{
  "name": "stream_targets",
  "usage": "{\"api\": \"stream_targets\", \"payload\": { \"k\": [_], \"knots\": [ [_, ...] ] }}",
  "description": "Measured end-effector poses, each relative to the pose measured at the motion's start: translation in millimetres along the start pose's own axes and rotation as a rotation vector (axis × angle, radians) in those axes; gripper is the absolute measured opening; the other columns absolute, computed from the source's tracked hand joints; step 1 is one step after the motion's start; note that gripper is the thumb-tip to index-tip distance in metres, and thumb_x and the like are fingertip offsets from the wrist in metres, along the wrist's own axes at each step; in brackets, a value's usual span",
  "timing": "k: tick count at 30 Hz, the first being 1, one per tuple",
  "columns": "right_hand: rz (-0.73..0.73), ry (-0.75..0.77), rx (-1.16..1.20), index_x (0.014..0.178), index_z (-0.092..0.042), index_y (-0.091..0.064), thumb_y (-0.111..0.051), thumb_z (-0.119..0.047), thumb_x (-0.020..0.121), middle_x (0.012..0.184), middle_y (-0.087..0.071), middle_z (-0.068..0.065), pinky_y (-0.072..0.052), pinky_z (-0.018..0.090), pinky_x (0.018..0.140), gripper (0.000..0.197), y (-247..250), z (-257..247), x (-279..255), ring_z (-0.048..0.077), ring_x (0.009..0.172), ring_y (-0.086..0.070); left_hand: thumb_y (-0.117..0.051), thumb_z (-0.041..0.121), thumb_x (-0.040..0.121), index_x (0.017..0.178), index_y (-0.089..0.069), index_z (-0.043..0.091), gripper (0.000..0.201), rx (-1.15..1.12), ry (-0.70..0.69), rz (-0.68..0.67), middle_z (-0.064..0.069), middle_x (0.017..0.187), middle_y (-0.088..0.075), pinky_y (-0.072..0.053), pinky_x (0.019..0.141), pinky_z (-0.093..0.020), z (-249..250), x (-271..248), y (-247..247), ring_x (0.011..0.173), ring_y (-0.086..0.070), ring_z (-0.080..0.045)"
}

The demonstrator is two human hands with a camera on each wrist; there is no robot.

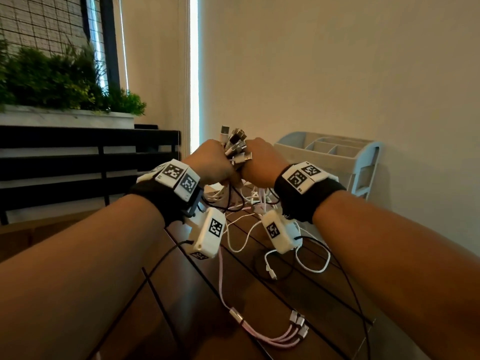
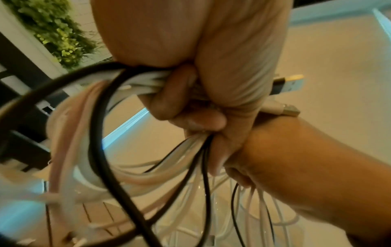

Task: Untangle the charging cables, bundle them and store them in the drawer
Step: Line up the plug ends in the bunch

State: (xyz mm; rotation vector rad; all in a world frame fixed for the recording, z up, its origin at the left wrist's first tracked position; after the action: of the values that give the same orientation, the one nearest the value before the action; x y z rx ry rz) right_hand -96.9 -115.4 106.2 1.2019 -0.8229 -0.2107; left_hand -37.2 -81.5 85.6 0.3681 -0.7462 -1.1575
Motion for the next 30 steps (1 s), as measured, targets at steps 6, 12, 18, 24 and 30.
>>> {"api": "stream_targets", "payload": {
  "k": [6, 12, 18, 24, 30],
  "knots": [
    [-0.014, 0.05, 0.225, 0.095, -0.012, -0.066, -0.072, -0.018, 0.075, 0.081, -0.057, 0.002, -0.033, 0.024, 0.059, 0.022, -12, 1, -18, 0.015, 0.067, -0.047, -0.068, 0.007, 0.072, 0.072, -0.065, 0.01, 0.004, 0.122, -0.04, 0.073, -0.009, 0.074, -0.066, -0.054, 0.062, -0.032, -6, 4, -3, 0.07, -0.063, -0.024],
    [-0.291, -0.012, 0.438, 0.115, -0.016, -0.059, -0.08, -0.021, 0.071, 0.092, -0.061, -0.007, -0.048, 0.027, 0.075, 0.05, -38, 18, -35, 0.009, 0.081, -0.057, -0.071, 0.001, 0.07, 0.067, -0.065, 0.005, 0.008, 0.079, 0.029, 0.13, -0.01, 0.068, -0.065, -0.05, 0.058, -0.028, -12, 0, 13, 0.067, -0.064, -0.023],
    [0.268, 0.032, -0.374, 0.116, -0.024, -0.049, -0.068, -0.037, 0.079, 0.101, -0.059, -0.004, -0.029, 0.045, 0.09, 0.043, 49, 22, -12, 0.025, 0.101, -0.05, -0.07, -0.005, 0.062, 0.057, -0.061, 0.01, 0.018, -0.196, 0.036, 0.33, -0.005, 0.061, -0.059, -0.041, 0.051, -0.023, 5, 2, 50, 0.058, -0.054, -0.022],
    [-0.153, -0.041, 0.442, 0.106, -0.019, -0.062, -0.056, -0.045, 0.092, 0.091, -0.065, -0.005, -0.044, 0.015, 0.075, 0.03, -10, 47, -36, 0.009, 0.083, -0.059, -0.074, -0.009, 0.059, 0.066, -0.066, -0.003, 0.012, -0.08, 0.102, 0.215, -0.012, 0.064, -0.061, -0.046, 0.054, -0.027, -27, -6, 37, 0.059, -0.055, -0.024],
    [-0.039, -0.119, 0.237, 0.087, -0.022, -0.065, -0.068, -0.027, 0.08, 0.08, -0.063, -0.005, -0.044, 0.032, 0.074, 0.009, -20, 61, -33, 0.018, 0.082, -0.057, -0.074, -0.007, 0.057, 0.049, -0.06, 0.006, 0.021, -0.009, 0.12, 0.176, -0.011, 0.056, -0.056, -0.041, 0.053, -0.026, -54, -5, 15, 0.052, -0.05, -0.022]
  ]
}}
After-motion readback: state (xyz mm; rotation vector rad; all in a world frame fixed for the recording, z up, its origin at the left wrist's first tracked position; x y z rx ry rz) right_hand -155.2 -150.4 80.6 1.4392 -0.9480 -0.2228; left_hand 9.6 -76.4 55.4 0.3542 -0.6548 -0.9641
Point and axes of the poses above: each hand's wrist, its own x-axis towards the middle knuckle, its own y-axis out of the back of the hand, z = x × y, the point moved 10 cm from there along x, towards the middle knuckle
